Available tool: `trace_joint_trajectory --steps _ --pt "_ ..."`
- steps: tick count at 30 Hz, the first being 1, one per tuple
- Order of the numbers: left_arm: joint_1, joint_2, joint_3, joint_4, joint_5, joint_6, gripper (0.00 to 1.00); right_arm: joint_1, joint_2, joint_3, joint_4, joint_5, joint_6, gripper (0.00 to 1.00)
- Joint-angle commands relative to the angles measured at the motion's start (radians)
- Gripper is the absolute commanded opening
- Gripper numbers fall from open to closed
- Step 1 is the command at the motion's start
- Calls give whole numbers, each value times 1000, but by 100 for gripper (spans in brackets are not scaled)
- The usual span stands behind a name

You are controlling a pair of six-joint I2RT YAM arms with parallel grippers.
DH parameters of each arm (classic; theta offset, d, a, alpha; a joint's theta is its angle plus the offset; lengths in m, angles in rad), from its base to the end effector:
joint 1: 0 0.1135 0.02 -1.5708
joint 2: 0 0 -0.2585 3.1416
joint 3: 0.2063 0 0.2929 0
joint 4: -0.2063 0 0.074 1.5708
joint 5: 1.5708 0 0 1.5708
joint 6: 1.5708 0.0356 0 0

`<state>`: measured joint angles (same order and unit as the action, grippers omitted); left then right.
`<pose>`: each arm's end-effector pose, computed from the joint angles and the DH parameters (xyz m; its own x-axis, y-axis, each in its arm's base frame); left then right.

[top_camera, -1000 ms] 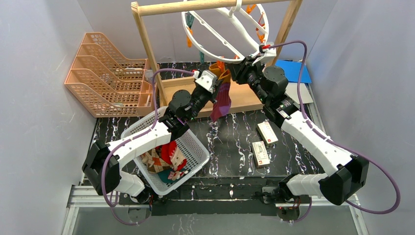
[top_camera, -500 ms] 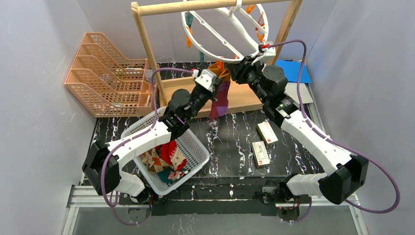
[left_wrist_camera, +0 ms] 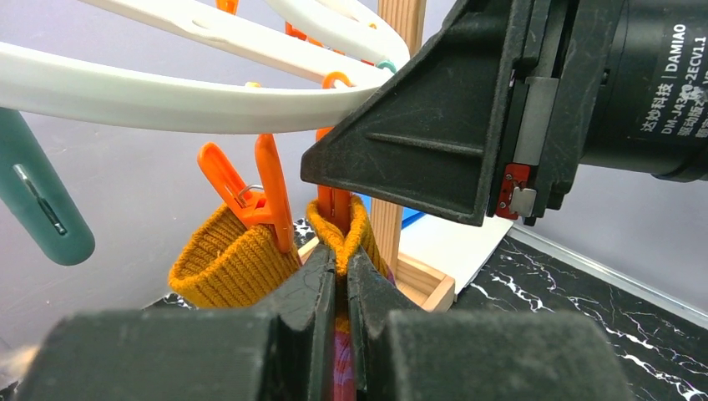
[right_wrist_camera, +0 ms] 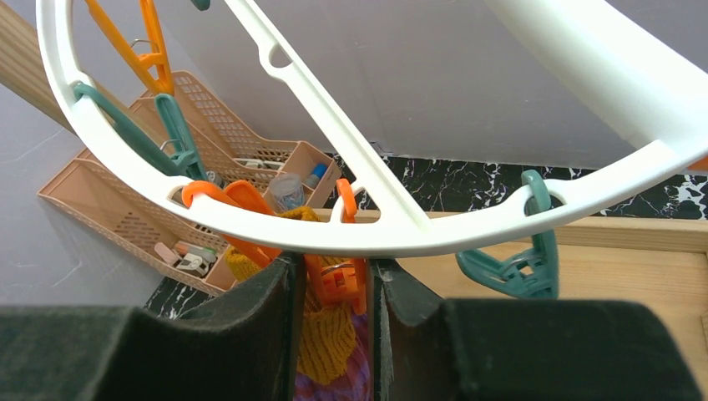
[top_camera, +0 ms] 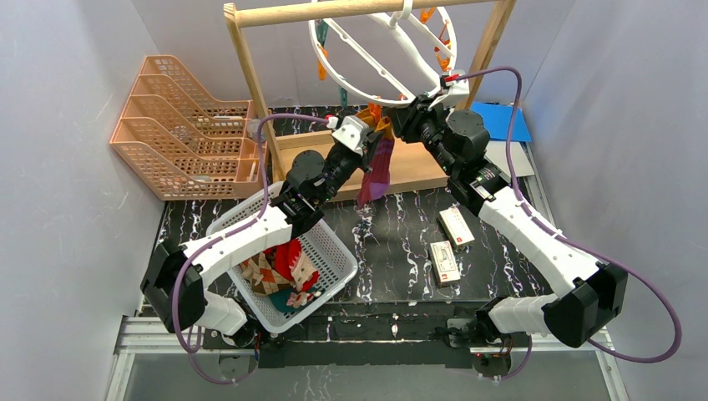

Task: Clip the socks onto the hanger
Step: Clamp the sock onto the hanger.

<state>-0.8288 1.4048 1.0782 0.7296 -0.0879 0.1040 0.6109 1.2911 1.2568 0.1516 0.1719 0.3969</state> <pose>0.2515 -0.2697 0.3762 0.3342 -0.2115 -0.9185 0.6485 0.7587 0.0613 0.2865 0.1932 0.4249 -0.0763 0.4116 -0.9082 -0.4299 0.8082 0.4024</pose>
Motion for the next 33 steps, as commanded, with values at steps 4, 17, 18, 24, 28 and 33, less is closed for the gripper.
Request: trace_joint_trajectory --steps 4,17,18,24,28,33 --pt "-4 -9 31 54 -9 4 0 -3 9 43 -57 9 33 1" --pt "-4 -6 24 53 -27 10 0 -2 18 78 -97 -10 40 1" --pt "-4 -6 24 53 -30 8 0 -2 22 88 -105 -12 40 1" --pt "-5 -7 22 50 -31 7 0 -3 26 107 -125 -25 46 6" --pt "-4 -9 21 45 -32 10 0 -2 26 115 -133 -31 47 17" --pt "-4 -10 20 41 -33 11 0 -3 20 122 -143 -34 51 32"
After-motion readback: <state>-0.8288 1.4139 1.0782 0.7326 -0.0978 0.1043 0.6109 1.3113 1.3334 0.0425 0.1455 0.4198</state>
